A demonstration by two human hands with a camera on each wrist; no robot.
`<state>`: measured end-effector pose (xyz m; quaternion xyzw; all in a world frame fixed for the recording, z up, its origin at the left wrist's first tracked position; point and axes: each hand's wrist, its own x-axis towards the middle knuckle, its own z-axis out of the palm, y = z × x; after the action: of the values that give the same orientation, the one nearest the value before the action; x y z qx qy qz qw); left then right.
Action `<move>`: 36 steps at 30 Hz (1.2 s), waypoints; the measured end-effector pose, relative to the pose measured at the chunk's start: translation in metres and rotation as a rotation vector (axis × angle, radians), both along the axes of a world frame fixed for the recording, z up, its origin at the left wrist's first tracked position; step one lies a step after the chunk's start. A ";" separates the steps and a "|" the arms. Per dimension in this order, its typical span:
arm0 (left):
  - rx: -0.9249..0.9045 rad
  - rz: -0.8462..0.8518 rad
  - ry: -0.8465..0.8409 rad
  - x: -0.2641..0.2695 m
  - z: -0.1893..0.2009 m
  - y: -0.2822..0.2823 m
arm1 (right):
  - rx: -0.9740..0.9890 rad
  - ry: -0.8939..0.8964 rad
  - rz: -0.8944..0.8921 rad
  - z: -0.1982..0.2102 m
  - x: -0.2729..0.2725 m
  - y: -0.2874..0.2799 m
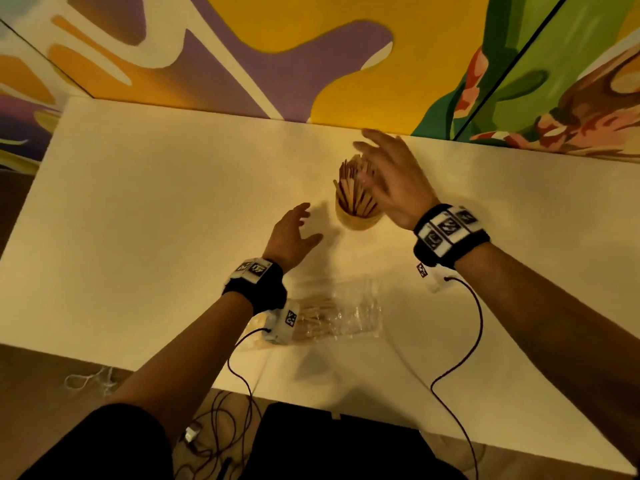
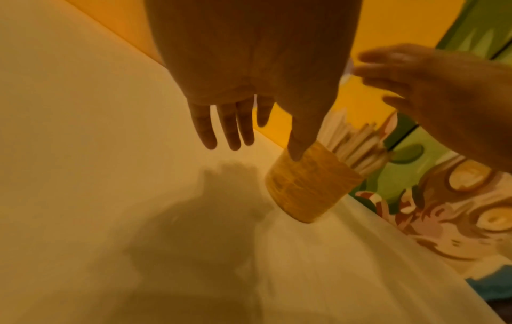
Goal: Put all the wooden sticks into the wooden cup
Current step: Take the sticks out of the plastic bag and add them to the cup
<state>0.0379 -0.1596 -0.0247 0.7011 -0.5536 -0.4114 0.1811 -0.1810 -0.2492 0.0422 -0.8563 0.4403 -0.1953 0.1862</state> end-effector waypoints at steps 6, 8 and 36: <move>0.043 0.031 -0.074 0.061 -0.005 0.103 | 0.610 -0.508 -0.410 -0.034 -0.055 0.101; 0.130 -0.067 -0.155 0.069 -0.011 0.129 | 0.839 -0.320 -0.472 -0.070 -0.063 0.134; 0.410 0.198 0.442 0.081 -0.009 0.135 | 0.676 -0.870 -0.333 0.011 0.001 0.141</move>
<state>0.1191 -0.0246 -0.0339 0.6670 -0.3357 -0.6371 0.1910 -0.1801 -0.1077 0.0531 -0.5092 0.4901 -0.4046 0.5804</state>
